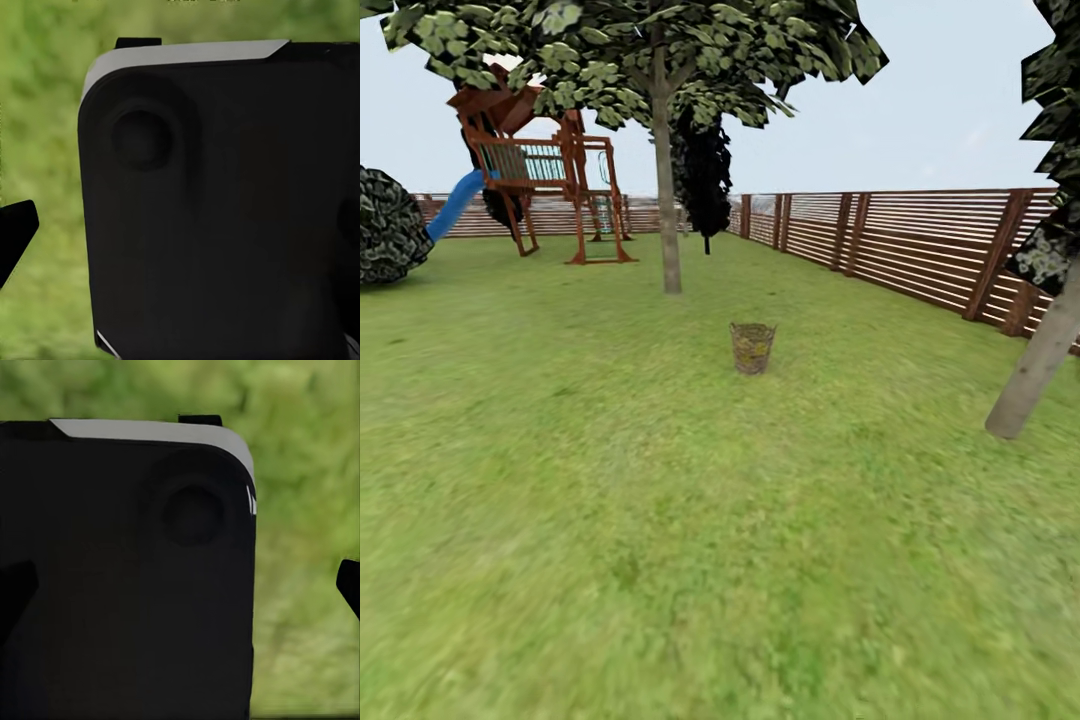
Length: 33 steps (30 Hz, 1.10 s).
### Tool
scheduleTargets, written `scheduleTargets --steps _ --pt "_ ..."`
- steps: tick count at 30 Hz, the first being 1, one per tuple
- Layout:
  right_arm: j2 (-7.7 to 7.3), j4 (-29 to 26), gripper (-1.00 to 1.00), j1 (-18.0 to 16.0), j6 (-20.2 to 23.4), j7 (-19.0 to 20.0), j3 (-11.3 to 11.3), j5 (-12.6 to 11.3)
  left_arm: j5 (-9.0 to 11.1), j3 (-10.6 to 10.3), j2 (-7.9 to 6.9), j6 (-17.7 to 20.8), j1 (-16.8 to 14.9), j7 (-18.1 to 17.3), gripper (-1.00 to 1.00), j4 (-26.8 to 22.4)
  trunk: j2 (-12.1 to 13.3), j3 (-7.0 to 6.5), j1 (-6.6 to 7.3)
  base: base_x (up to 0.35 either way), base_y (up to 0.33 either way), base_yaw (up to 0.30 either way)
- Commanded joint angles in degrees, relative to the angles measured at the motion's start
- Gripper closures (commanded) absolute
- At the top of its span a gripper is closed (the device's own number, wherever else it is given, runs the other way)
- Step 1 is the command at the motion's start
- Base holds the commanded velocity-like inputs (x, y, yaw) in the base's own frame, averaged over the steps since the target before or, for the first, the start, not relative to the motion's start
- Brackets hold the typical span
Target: Take the three Easter eggs out of the wicker basket on the lawn in the garden, then place them on the lawn next to a single tree (choose any tree) so that all three eggs are next to the same tree and none are left in the basket.
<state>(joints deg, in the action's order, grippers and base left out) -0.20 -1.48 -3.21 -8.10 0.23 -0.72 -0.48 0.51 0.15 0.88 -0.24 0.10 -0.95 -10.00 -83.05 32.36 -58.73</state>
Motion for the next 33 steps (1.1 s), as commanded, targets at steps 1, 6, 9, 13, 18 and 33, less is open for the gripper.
scheduleTargets --steps 1,6,9,13,18,33 --pt "0.01 0.1 -1.00 0.0 -0.2 0.0 -0.1 -0.1 0.0 0.0 -0.04 0.0 0.0 -0.1 -1.00 -0.1 0.0 0.08 0.00 0.000 0.000 -0.263" --pt "-0.05 0.1 -1.00 0.0 -0.2 0.0 -0.1 -0.1 0.0 0.0 0.00 0.0 0.0 -0.1 -1.00 0.0 0.0 0.12 0.00 0.038 0.000 -0.281" --pt "-0.07 0.0 -1.00 0.0 -0.2 0.0 -0.1 -0.1 0.0 0.0 0.00 0.0 0.0 -0.1 -1.00 0.0 0.0 0.12 0.00 0.071 0.000 -0.289" --pt "0.00 0.0 -1.00 0.0 -0.2 0.0 -0.1 -0.1 0.0 0.0 -0.03 0.0 0.0 -0.1 -1.00 0.0 0.0 0.12 0.00 0.077 0.000 -0.290" --pt "0.07 0.1 -1.00 0.0 -0.2 0.0 -0.1 -0.1 0.0 0.0 -0.05 0.0 0.0 -0.1 -1.00 0.0 0.0 0.17 0.00 0.079 0.000 -0.289" --pt "0.37 0.1 -1.00 0.0 -0.6 -0.3 0.5 0.7 0.0 0.0 0.00 0.0 0.0 -0.1 -1.00 0.0 0.0 1.47 0.00 0.083 0.000 0.008"
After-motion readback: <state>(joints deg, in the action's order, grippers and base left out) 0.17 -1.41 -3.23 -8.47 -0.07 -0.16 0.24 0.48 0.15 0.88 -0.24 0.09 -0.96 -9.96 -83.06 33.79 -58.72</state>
